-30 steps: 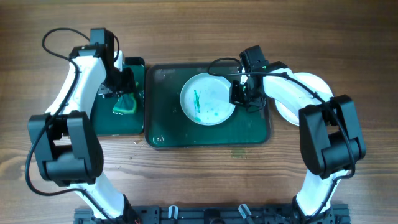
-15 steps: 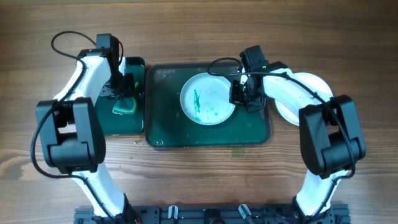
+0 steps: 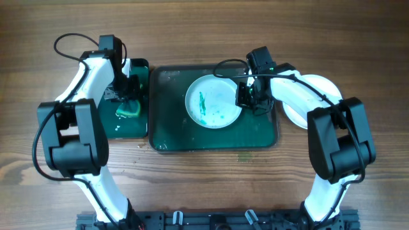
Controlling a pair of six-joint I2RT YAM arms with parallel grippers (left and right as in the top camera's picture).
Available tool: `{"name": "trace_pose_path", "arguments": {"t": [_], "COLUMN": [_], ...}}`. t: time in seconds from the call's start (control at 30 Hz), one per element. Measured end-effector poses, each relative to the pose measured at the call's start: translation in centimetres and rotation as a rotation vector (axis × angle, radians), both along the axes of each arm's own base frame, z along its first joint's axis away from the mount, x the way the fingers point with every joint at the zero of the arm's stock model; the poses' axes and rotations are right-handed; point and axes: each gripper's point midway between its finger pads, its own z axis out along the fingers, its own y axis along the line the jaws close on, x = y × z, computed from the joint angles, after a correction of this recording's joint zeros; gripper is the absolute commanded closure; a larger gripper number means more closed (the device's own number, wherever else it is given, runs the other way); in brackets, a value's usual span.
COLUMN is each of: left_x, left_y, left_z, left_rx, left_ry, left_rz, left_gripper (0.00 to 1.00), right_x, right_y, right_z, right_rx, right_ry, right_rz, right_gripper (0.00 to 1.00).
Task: Clean dirty plates on tray and stack at the side
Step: 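Lift the sponge from the small tray with the left gripper, move to plate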
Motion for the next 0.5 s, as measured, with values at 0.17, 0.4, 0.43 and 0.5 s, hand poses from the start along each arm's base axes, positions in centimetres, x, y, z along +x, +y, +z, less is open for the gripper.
{"name": "trace_pose_path", "arguments": {"t": [0.17,0.4,0.43,0.5], "left_x": [0.0,-1.9,-1.8,-0.8], "left_y": [0.1,-0.1,-0.2,-0.2], "left_z": [-0.3,0.9,1.5,3.1], "left_rx": [0.000,-0.011,-0.013,-0.016], "left_ry": [0.006,0.102,0.104,0.080], "left_rz": [-0.005,0.006,0.007,0.016], "left_gripper": [0.96,0.96,0.96,0.96], "right_x": [0.0,0.0,0.1,0.1], "right_y": [0.0,0.0,0.0,0.0], "right_z": [0.0,0.0,0.0,0.0], "right_rx": [0.000,-0.002,-0.001,-0.001], "right_ry": [0.000,-0.001,-0.002,-0.003], "right_rz": [0.000,0.000,0.000,0.000], "right_gripper": [0.96,0.96,0.96,0.96]}}
